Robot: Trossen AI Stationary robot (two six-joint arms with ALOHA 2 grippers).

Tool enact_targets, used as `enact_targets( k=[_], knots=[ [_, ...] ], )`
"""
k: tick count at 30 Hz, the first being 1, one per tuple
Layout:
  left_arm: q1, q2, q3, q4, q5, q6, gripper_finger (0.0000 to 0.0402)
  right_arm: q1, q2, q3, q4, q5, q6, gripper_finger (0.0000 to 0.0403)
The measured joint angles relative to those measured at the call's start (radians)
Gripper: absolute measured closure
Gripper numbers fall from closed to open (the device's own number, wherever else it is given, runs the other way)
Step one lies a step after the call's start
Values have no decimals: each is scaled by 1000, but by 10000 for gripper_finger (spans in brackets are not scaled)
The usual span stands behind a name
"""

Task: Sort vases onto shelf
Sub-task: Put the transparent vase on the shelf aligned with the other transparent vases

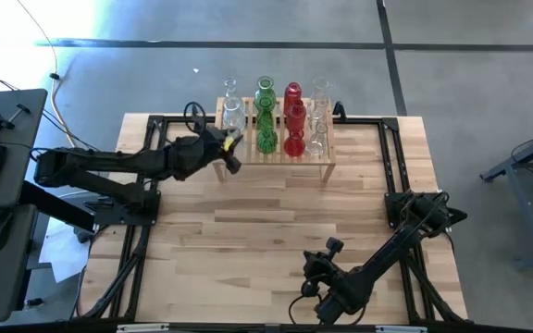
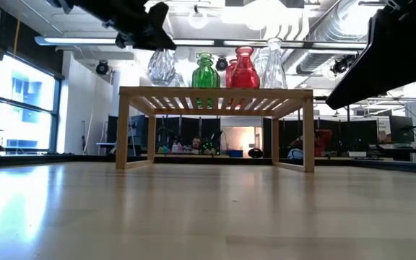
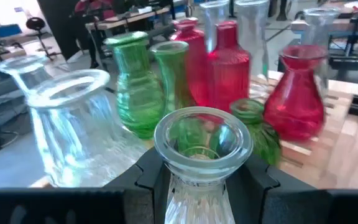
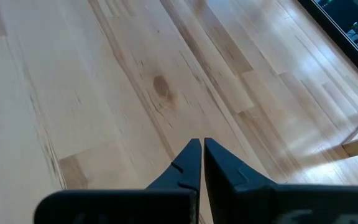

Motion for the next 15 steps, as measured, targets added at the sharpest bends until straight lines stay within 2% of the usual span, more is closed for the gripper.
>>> enact_targets(
  k=[8, 15],
  knots=[
    [61, 0, 0, -31, 62, -43, 294, 0, 0, 0, -2, 0, 0, 401],
    [82, 0, 0, -55, 60, -66, 294, 0, 0, 0, -2, 0, 0, 401]
  ],
)
